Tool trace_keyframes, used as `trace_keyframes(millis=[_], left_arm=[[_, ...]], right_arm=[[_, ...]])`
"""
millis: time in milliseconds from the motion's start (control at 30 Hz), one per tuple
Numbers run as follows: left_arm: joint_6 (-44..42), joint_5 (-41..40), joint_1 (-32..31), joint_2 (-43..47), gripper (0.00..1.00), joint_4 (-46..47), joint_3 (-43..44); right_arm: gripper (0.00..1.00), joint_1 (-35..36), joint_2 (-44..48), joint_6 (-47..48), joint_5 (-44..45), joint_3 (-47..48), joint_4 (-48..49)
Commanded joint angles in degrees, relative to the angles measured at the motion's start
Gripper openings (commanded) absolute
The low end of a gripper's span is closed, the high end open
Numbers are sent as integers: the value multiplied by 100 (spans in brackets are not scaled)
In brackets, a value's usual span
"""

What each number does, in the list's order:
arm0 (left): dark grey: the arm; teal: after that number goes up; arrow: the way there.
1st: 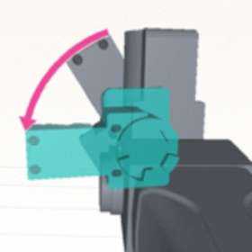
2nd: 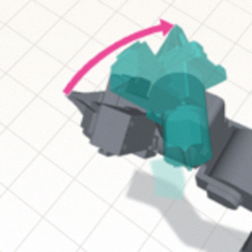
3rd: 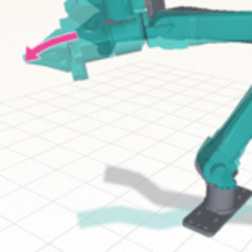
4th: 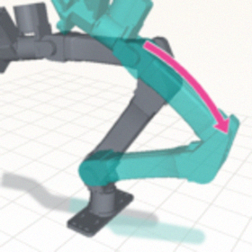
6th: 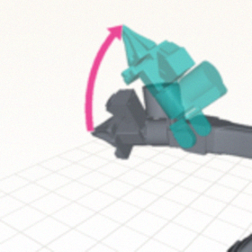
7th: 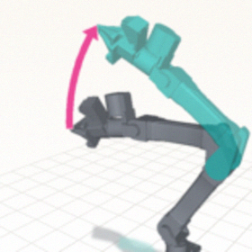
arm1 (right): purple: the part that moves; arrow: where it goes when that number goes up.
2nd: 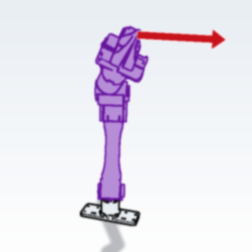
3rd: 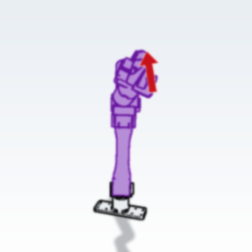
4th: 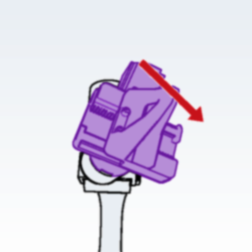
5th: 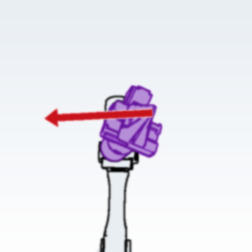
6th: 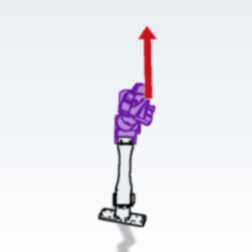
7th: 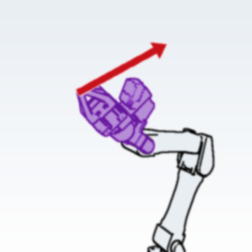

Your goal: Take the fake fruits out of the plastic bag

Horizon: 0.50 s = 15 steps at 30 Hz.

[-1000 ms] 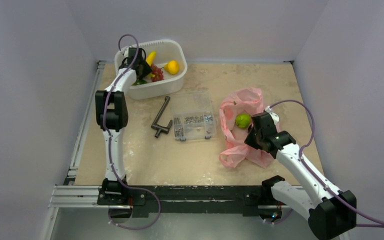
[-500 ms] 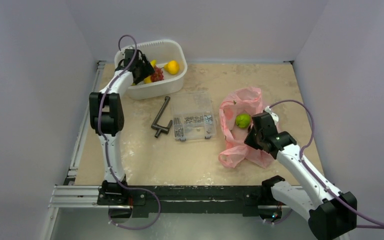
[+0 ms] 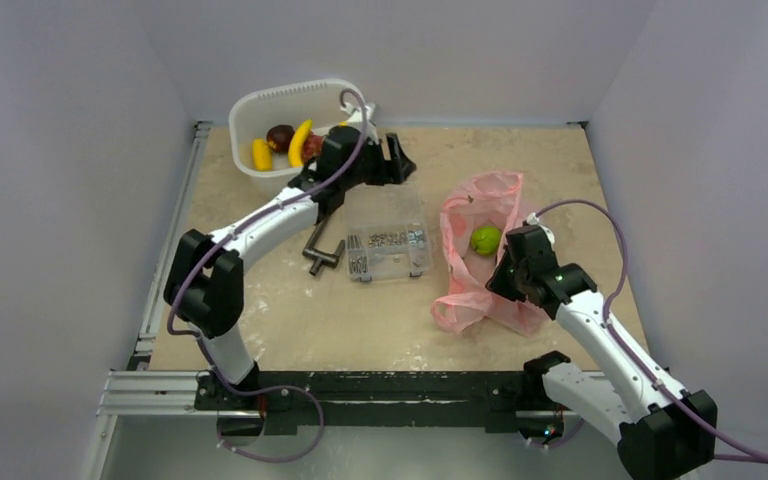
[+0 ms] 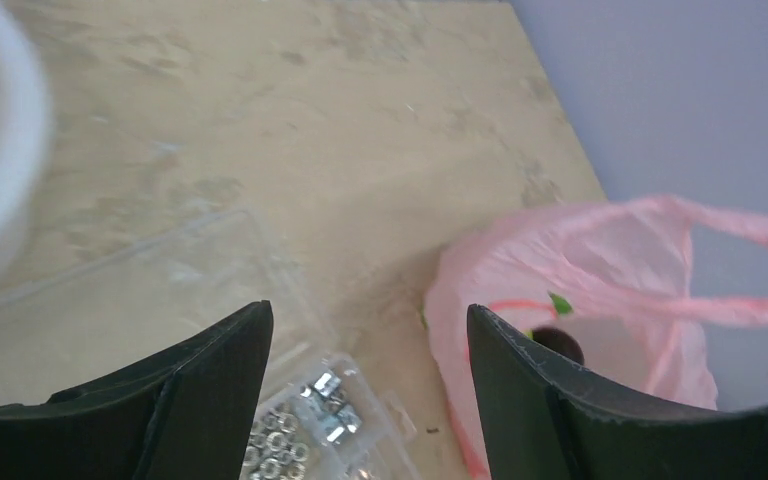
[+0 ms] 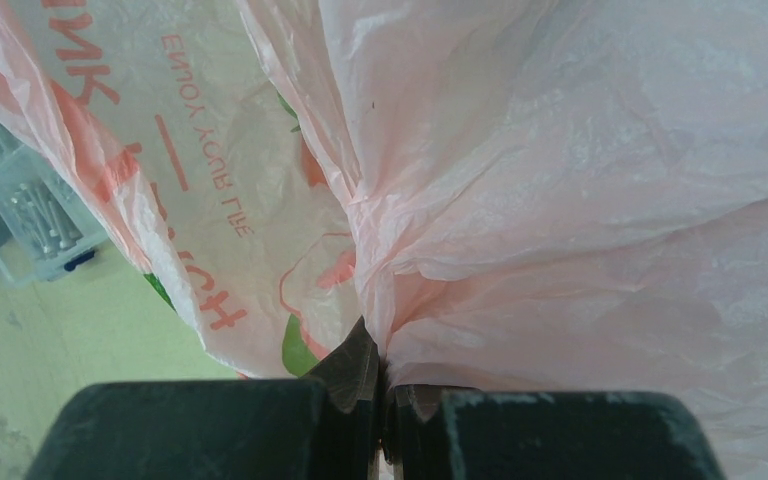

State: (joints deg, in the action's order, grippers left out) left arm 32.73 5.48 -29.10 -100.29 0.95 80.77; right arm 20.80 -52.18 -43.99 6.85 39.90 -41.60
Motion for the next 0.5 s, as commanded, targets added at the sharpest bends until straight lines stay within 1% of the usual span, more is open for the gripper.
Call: trace_keyframes(millis=[0,100,233,367,467], left_arm=[[-988,427,-722,189,70,1163,-422],[-1483,533,-1275,172,71,1459,-646],[-1678,761,-1821,-47,71,1807,-768],[-2366,568,-2414,-286,70,1773,-583],[-2541,386,-2658,-656,67,1499,-211]], right_arm=[[0,-32,239,77,-60,118,-85],[0,-34,304,67,-111,82,-108],[0,-32,303,66,-219,25,-163],[0,-32,380,50,-240,-65,-178],[0,-32,418,48,-244,-79,-216]])
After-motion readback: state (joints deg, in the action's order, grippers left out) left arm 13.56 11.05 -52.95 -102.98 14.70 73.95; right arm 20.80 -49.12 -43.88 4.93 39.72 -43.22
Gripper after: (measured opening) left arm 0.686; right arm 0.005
